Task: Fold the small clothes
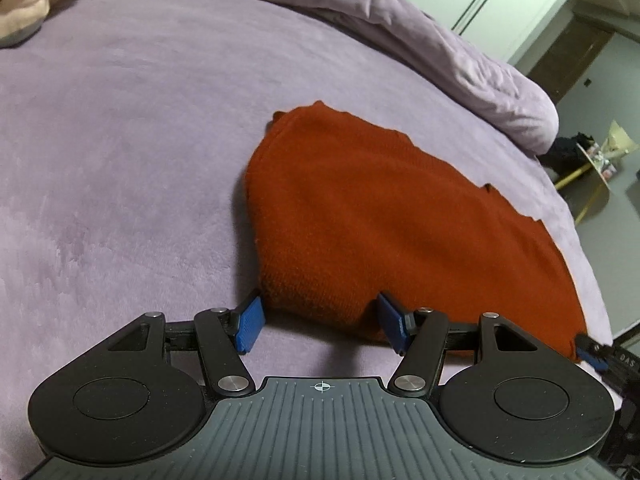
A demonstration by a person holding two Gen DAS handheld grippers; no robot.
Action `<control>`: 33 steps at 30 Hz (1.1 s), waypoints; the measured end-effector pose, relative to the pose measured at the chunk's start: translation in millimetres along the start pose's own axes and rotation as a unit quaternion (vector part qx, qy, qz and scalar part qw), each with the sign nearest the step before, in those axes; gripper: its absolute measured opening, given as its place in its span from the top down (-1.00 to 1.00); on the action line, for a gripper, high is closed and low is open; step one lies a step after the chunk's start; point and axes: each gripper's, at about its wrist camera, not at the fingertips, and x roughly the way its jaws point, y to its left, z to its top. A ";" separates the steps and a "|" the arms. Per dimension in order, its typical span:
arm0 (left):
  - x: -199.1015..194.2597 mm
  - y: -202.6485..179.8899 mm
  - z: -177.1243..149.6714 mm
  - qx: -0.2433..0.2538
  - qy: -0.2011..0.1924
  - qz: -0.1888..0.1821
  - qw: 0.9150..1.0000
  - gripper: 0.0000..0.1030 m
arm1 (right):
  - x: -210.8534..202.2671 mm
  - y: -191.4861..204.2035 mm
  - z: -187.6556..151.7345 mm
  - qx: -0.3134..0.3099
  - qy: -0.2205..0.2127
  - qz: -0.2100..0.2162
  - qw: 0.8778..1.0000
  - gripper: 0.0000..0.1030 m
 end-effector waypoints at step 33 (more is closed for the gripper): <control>120.2 -121.9 65.6 0.179 -0.049 0.074 0.980 -0.33 | 125.1 122.3 51.6 -0.233 0.035 0.030 0.971 0.47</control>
